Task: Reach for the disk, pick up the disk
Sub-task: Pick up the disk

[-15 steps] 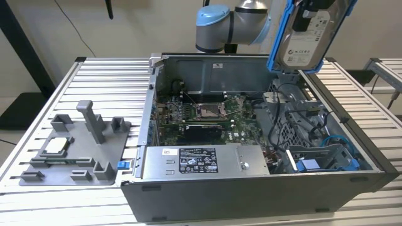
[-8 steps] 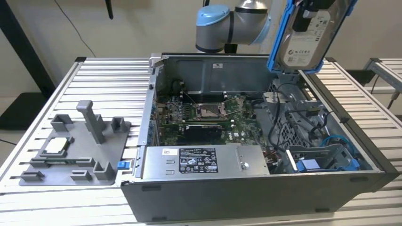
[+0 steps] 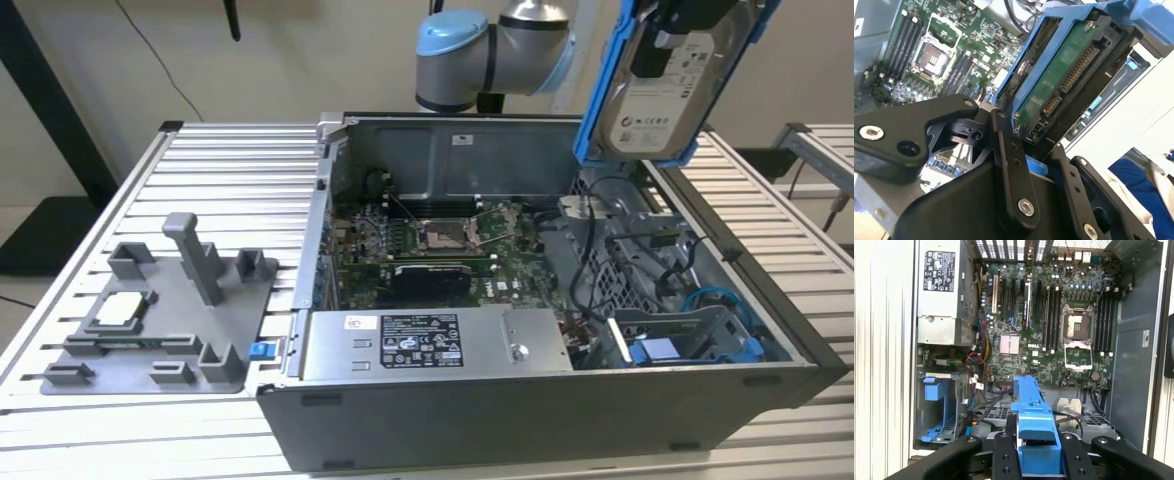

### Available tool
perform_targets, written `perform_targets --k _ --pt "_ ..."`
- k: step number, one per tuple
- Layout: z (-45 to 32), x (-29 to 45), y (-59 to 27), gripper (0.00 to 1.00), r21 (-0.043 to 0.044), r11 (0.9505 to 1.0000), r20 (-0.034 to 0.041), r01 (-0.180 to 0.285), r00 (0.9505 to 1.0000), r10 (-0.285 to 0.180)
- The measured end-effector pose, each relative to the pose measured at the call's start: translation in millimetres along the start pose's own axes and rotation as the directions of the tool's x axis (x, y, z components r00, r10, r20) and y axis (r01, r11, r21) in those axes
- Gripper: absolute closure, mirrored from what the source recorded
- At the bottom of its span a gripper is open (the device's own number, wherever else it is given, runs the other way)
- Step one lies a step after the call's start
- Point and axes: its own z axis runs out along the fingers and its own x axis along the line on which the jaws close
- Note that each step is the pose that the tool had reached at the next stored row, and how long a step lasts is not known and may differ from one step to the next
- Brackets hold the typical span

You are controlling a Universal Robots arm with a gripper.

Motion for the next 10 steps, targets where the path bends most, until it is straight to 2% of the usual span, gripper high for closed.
perform_targets --k 10 --pt "3.3 29.1 -0.2 1.0 0.0 1.0 0.0001 0.0 1.0 0.0"
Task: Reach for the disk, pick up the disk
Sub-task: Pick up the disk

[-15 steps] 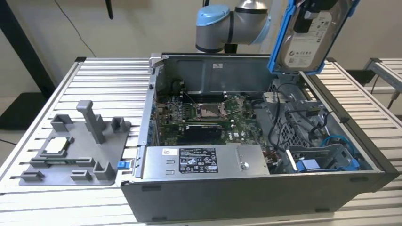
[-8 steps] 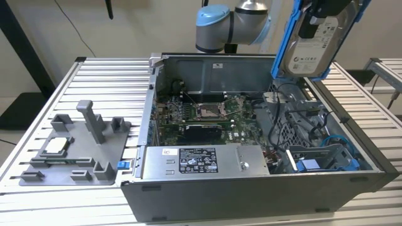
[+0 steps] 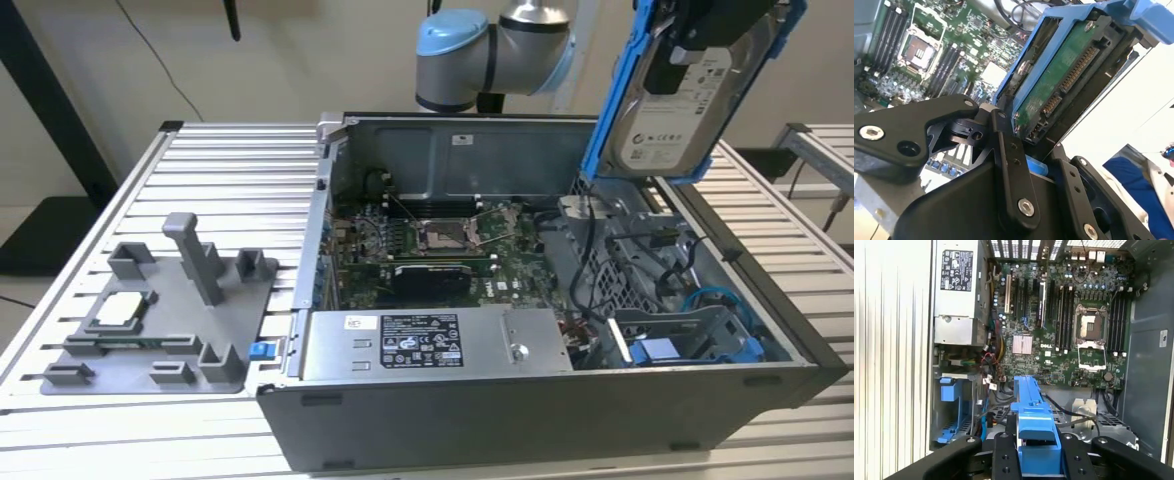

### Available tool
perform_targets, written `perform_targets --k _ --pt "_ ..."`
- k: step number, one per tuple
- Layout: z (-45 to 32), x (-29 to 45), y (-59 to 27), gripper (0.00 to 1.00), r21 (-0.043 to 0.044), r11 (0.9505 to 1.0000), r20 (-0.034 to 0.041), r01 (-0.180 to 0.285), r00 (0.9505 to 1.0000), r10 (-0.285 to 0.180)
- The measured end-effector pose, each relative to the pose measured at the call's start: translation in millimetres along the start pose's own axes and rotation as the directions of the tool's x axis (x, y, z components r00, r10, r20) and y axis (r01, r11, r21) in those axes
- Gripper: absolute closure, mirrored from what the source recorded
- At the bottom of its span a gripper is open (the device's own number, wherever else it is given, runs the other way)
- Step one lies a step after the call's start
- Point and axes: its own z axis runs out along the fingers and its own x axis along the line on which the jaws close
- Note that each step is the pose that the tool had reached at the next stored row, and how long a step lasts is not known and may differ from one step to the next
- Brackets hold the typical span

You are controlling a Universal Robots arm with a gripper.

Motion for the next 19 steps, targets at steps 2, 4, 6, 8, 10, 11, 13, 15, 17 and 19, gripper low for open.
perform_targets --k 2,4,6,8,10,11,13,15,17,19 --pt "0.7 4.9 -0.1 1.0 0.0 1.0 -0.0002 0.0 1.0 0.0" --pt "1.8 9.9 -0.3 1.0 0.0 1.0 0.0 0.0 1.0 0.0" --pt "2.8 14.9 -0.5 1.0 0.0 1.0 0.0 0.0 1.0 0.0" --pt "3.9 19.2 -0.7 1.0 0.0 1.0 -0.0001 0.0 1.0 0.0" --pt "5.2 23.2 -0.7 1.0 0.0 1.0 0.0 0.0 1.0 0.0" --pt "5.8 24.9 -0.7 1.0 0.0 1.0 -0.0001 0.0 1.0 0.0" --pt "7.1 28.1 -0.7 1.0 0.0 1.0 -0.0001 0.0 1.0 0.0" --pt "8.4 31.1 -0.8 1.0 0.0 1.0 -0.0001 0.0 1.0 0.0" --pt "9.6 34.4 -0.8 1.0 0.0 1.0 -0.0002 0.0 1.0 0.0" --pt "10.9 37.5 -0.8 1.0 0.0 1.0 -0.0001 0.0 1.0 0.0"
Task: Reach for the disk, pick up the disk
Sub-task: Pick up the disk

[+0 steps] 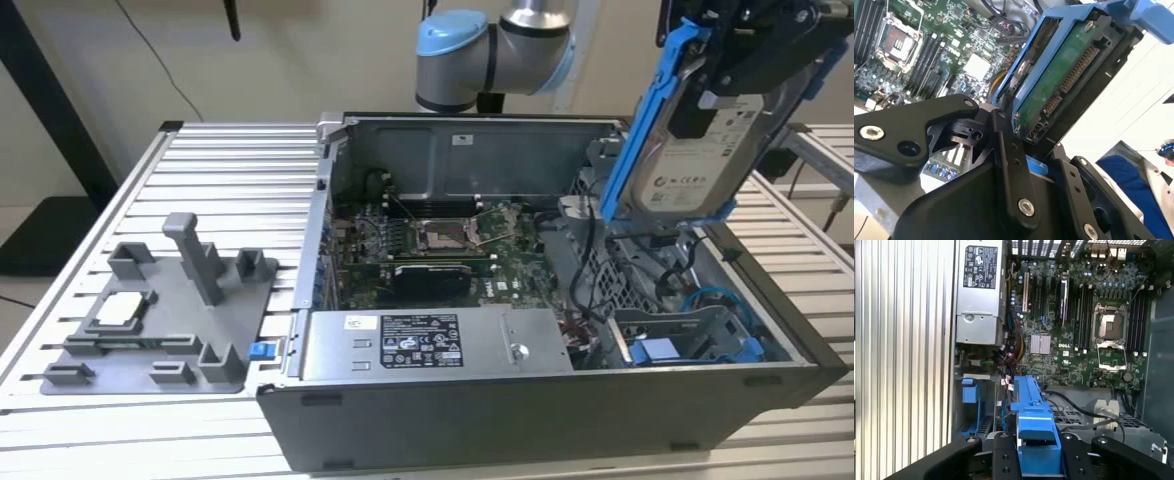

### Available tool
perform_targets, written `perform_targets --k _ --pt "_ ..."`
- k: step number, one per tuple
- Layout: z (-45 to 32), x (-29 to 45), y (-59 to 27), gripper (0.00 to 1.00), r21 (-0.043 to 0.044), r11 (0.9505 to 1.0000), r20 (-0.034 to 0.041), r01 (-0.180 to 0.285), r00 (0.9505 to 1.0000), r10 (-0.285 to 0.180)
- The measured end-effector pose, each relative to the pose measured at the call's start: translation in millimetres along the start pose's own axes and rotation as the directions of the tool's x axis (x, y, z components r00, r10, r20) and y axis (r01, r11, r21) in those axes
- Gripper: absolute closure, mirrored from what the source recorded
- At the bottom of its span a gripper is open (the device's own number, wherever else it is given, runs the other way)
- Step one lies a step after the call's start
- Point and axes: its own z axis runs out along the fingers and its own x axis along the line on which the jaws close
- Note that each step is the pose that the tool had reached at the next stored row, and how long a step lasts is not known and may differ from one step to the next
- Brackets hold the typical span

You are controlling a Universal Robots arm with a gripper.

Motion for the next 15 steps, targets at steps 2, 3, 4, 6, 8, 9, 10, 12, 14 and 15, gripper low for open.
perform_targets --k 2,3,4,6,8,9,10,12,14,15 --pt "1.3 3.1 0.0 1.0 0.0 1.0 0.0001 0.0 1.0 0.0" --pt "1.9 4.7 -0.1 1.0 0.0 1.0 0.0 0.0 1.0 0.0" --pt "2.6 6.4 -0.1 1.0 0.0 1.0 0.0001 0.0 1.0 0.0" --pt "3.9 10.0 -0.1 1.0 0.0 1.0 0.0 0.0 1.0 0.0" --pt "5.2 14.5 -0.2 1.0 0.0 1.0 0.0001 0.0 1.0 0.0" --pt "5.9 16.7 -0.2 1.0 0.0 1.0 0.0 0.0 1.0 0.0" --pt "6.6 18.8 -0.2 1.0 0.0 1.0 0.0 0.0 1.0 0.0" --pt "8.2 22.8 -0.3 1.0 0.0 1.0 0.0 0.0 1.0 0.0" --pt "10.0 27.0 -0.5 1.0 0.0 1.0 0.0001 0.0 1.0 0.0" --pt "10.9 29.2 -0.7 1.0 0.0 1.0 0.0001 0.0 1.0 0.0"
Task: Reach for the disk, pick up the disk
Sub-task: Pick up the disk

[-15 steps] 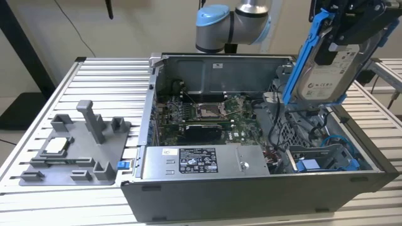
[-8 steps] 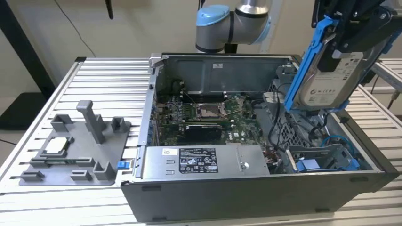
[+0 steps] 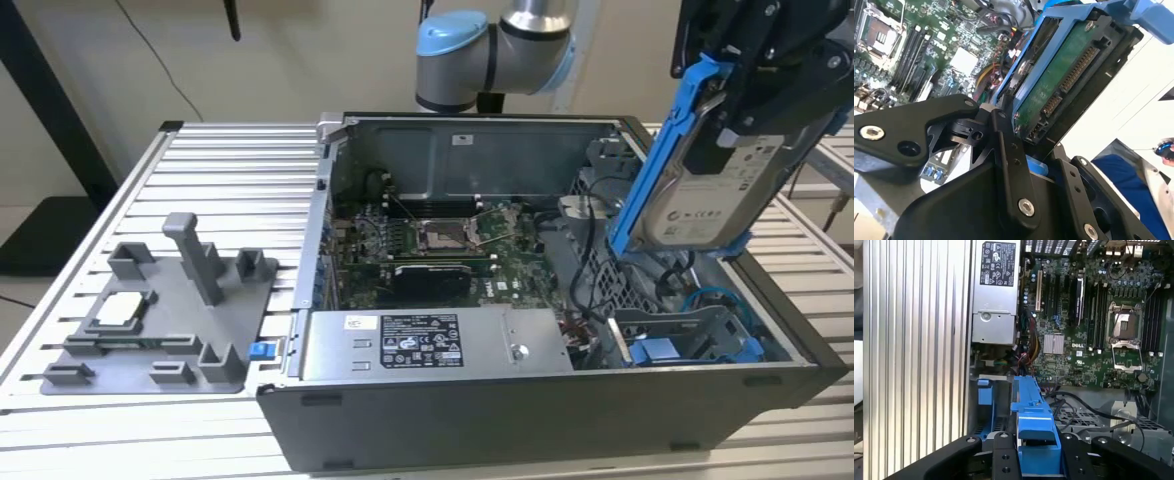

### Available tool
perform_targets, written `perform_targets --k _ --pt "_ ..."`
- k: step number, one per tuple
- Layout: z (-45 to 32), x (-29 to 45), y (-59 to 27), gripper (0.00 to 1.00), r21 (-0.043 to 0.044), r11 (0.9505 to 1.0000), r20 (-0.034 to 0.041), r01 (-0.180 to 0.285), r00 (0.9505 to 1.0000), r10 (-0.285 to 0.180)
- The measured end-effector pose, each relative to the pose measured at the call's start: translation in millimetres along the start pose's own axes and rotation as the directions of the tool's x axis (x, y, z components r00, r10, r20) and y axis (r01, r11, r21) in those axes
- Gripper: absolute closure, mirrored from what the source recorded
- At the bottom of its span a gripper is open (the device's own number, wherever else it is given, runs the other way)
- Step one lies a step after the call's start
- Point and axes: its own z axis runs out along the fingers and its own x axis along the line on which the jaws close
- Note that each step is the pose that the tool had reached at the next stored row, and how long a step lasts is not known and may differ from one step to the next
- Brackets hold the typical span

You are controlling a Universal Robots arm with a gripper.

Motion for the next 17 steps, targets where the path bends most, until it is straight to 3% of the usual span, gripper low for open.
perform_targets --k 11,17 --pt "14.8 15.8 -1.6 1.0 -0.0001 1.0 -0.0003 0.0 1.0 0.0" --pt "24.8 31.5 -3.9 1.0 0.0 1.0 -0.0001 0.0 1.0 0.0"
